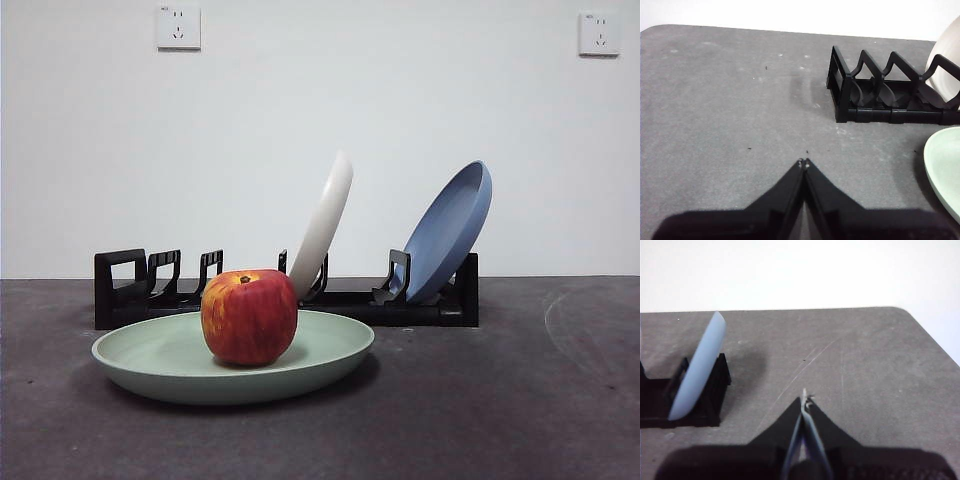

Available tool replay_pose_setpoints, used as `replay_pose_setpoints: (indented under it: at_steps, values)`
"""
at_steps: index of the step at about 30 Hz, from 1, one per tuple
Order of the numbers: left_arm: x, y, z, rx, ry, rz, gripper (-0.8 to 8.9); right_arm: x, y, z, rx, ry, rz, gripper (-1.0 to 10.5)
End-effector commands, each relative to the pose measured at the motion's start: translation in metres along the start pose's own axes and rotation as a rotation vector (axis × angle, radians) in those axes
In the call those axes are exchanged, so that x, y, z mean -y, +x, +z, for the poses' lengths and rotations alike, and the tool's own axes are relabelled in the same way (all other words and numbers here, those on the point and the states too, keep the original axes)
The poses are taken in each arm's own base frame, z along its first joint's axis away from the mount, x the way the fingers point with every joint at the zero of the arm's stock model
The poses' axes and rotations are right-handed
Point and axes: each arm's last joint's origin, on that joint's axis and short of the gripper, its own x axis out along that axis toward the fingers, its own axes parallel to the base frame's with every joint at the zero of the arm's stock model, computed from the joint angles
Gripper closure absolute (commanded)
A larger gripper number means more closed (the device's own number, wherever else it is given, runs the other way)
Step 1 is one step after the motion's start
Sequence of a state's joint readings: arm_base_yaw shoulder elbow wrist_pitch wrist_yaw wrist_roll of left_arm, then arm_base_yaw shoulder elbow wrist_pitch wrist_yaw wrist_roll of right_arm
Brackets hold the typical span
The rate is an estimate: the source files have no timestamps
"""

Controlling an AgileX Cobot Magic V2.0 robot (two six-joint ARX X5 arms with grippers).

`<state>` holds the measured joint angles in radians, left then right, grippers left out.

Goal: Take the green plate from the plate rack,put the plate on the table,take the apple from the table,put the apple in the plate

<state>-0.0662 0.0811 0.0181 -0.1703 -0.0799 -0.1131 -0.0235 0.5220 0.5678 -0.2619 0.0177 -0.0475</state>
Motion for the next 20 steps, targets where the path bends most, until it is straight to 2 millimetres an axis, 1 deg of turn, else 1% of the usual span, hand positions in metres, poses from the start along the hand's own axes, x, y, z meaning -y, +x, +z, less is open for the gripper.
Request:
replay_pose_setpoints:
  at_steps: [1, 4, 9, 12, 15, 20]
  values:
    - [0.000, 0.001, -0.002, 0.001, 0.010, 0.000, 8.17, -0.002, 0.006, -0.039, 0.047, -0.015, -0.003, 9.5]
    - [0.000, 0.001, -0.002, 0.001, 0.010, 0.000, 8.17, -0.003, 0.006, -0.069, 0.102, -0.009, 0.002, 9.5]
    - [0.000, 0.001, -0.002, 0.001, 0.010, 0.000, 8.17, -0.005, 0.006, -0.106, 0.116, -0.004, 0.005, 9.5]
    - [0.000, 0.001, -0.002, 0.001, 0.010, 0.000, 8.17, -0.006, 0.006, -0.120, 0.108, -0.004, 0.001, 9.5]
    - [0.000, 0.001, -0.002, 0.001, 0.010, 0.000, 8.17, -0.006, 0.006, -0.130, 0.095, -0.004, 0.002, 9.5]
    - [0.000, 0.001, -0.002, 0.000, 0.010, 0.000, 8.17, -0.006, 0.003, -0.133, 0.077, -0.040, 0.001, 9.5]
